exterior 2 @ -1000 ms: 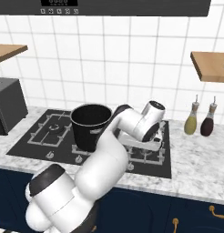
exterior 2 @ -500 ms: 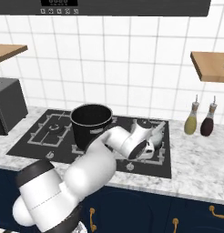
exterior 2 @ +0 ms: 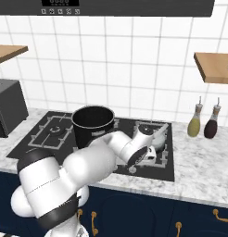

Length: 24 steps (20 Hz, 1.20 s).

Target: Pick the kettle from the counter and place it on a stove burner. Then turn the burner on.

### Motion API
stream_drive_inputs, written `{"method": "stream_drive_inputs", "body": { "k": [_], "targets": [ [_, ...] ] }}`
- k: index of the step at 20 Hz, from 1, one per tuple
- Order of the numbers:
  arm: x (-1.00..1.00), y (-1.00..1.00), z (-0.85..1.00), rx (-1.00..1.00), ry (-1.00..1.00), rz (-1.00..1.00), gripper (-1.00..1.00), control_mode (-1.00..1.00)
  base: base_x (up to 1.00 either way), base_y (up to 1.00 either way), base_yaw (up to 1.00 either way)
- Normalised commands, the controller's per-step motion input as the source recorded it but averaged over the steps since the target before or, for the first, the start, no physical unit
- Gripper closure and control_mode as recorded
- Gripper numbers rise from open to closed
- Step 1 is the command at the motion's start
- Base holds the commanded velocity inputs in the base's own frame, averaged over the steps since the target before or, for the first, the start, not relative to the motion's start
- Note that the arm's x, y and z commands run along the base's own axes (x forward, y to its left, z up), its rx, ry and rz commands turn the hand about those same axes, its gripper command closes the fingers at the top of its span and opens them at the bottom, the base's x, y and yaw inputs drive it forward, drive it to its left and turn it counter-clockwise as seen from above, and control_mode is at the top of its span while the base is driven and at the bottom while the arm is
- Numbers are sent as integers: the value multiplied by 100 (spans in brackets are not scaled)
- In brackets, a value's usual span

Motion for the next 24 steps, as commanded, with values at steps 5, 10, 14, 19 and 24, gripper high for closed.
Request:
{"method": "stream_drive_inputs", "body": {
  "k": [5,10,14,19,24],
  "targets": [
    [25,0,-6,0,0,-13,-100,-100,0,0,0],
    [11,0,-7,2,0,-12,-100,-100,0,0,0],
    [0,0,-20,2,1,-2,-100,-100,0,0,0],
    [-3,0,-29,0,0,-1,-100,-100,0,0,0],
    [1,0,-2,0,0,-1,100,-100,0,0,0]
  ]
}}
